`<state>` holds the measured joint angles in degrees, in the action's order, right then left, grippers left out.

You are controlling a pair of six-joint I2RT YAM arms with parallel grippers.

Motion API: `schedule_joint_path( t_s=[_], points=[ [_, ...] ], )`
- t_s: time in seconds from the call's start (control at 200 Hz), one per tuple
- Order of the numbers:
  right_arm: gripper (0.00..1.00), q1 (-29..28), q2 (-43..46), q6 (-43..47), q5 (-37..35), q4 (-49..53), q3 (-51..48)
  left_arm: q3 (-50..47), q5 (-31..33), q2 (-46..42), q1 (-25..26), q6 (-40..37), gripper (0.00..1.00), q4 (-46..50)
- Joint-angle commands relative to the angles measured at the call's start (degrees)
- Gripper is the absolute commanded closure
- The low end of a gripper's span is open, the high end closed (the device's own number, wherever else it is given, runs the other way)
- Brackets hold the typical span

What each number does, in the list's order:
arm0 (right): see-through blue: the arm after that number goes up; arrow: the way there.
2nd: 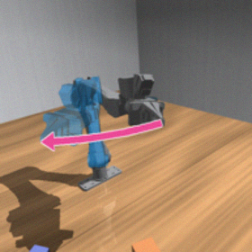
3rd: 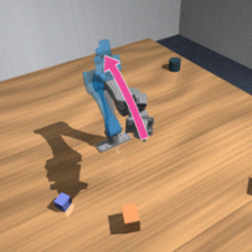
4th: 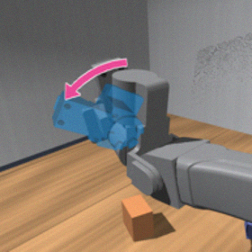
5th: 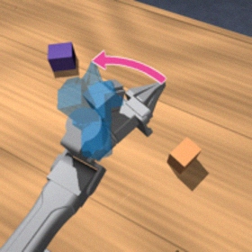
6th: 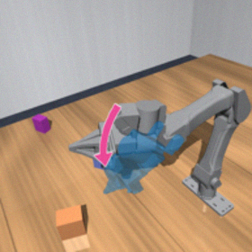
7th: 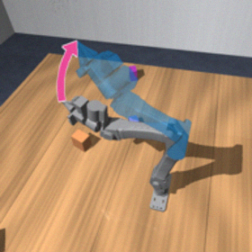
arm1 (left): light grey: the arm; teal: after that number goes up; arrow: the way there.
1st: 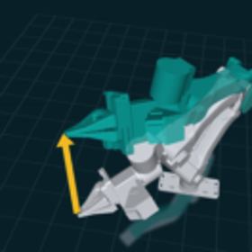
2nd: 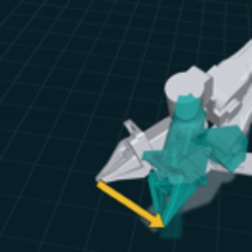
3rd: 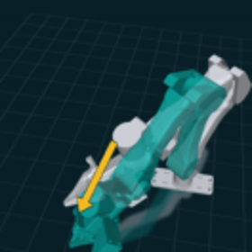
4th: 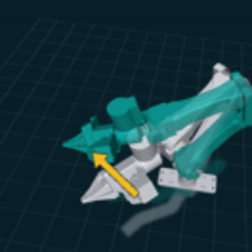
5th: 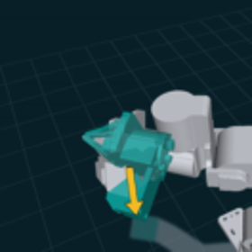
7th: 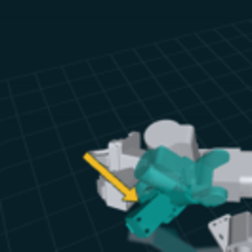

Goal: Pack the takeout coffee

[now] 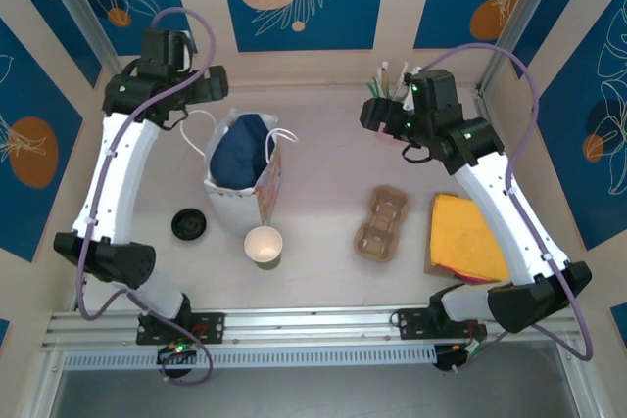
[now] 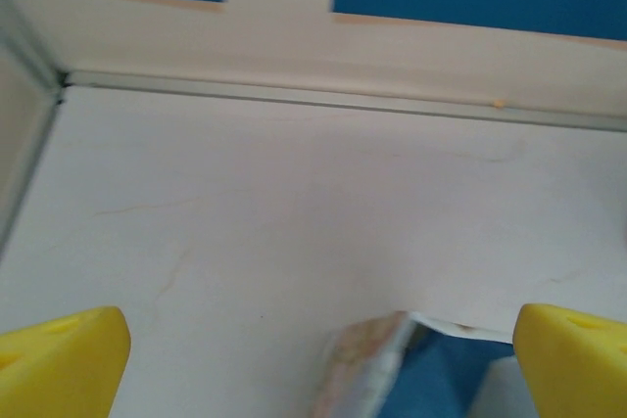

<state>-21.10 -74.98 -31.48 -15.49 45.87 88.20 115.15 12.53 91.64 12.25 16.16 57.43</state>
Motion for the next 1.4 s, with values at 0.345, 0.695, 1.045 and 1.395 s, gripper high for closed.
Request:
schedule_joint_path(
  t_s=[0.345, 0.695, 1.045, 1.395],
  points=[
    [0.01, 12.5, 6.1, 7.4, -11.6, -8.2, -16.9, -30.4, 5.3, -10.3, -19.9, 4.9, 0.0, -14.0],
    [0.01, 20.4, 4.8, 15.0, -11.4, -31.8, -37.2, -61.0, 4.5, -11.4, -23.0, 1.7, 0.0, -41.9],
    [0.01, 22.0, -3.9, 21.8, -9.7, -56.0, -48.5, -76.5, -1.7, -6.7, -19.4, -1.3, 0.0, -74.5],
    [0.01, 21.6, -6.7, 27.3, -1.5, -70.1, -55.8, -85.7, -6.0, -6.2, -13.7, -10.9, 0.0, -92.0]
  ],
)
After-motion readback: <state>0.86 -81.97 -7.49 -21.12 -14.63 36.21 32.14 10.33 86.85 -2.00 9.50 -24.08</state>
